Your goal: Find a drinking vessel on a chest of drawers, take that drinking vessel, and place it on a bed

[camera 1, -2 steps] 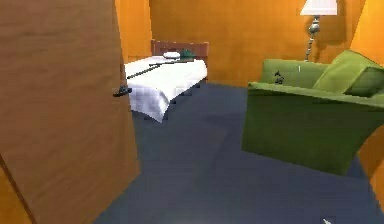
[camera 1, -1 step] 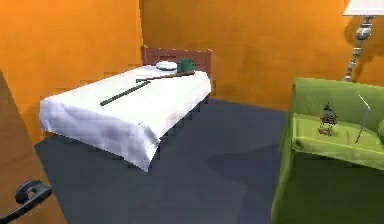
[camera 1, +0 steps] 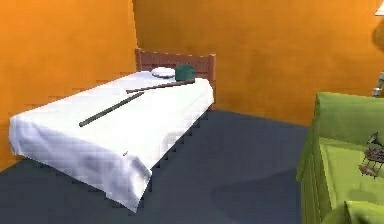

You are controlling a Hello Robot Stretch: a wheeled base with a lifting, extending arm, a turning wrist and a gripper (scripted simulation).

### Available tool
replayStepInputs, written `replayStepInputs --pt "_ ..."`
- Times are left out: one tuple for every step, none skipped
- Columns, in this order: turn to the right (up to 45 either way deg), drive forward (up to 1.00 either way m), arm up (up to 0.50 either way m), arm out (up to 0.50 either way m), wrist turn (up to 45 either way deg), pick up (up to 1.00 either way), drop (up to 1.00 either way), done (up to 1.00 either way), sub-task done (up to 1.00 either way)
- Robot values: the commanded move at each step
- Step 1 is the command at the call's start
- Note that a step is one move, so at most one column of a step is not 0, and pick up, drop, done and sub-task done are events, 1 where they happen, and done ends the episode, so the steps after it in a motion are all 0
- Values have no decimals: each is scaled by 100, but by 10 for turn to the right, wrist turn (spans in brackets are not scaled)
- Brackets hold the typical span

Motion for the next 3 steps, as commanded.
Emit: replayStepInputs --pt "-180 0 0 0 0 0 0 0 0" --pt "0 45 0 0 0 0 0 0 0" --pt "360 0 0 0 0 0 0 0 0"
